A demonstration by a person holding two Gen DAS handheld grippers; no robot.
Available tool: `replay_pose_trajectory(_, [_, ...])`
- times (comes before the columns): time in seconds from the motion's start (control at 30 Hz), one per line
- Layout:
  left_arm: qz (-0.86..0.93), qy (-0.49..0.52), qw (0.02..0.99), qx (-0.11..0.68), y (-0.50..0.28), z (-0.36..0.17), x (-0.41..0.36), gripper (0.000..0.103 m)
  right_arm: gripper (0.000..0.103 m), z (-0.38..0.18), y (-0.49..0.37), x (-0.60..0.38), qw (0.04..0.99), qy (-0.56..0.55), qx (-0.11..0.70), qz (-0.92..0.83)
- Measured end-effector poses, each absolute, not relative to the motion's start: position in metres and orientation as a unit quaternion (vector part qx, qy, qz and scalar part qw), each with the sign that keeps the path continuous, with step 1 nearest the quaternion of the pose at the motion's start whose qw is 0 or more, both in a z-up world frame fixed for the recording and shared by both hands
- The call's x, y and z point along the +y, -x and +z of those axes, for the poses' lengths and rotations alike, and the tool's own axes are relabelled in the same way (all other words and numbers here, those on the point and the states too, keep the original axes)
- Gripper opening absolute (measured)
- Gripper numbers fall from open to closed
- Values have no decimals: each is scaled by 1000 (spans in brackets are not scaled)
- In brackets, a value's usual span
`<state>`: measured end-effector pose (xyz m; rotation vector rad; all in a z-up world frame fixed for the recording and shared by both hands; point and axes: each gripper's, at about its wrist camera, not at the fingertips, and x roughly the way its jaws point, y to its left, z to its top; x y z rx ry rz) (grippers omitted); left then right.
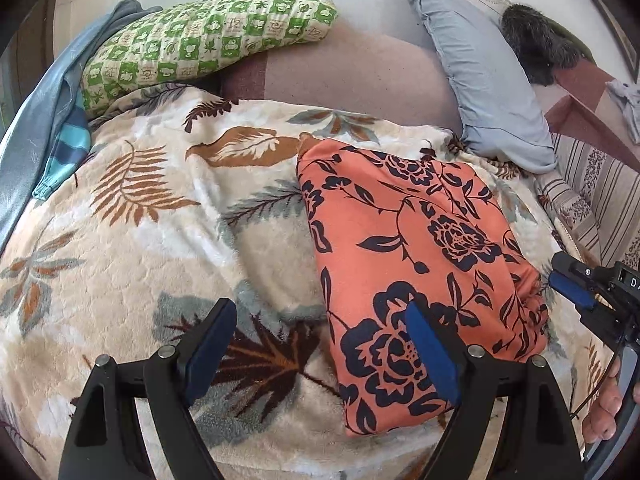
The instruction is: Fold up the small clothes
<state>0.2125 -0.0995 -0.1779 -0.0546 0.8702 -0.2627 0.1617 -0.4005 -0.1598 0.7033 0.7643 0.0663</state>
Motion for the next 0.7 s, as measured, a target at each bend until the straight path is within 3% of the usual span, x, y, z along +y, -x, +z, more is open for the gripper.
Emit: replay_pose_trajectory(0.7, [-117,-18,899,422,-228,-191,-118,87,34,-196,-206,-379,846,-298,443,20])
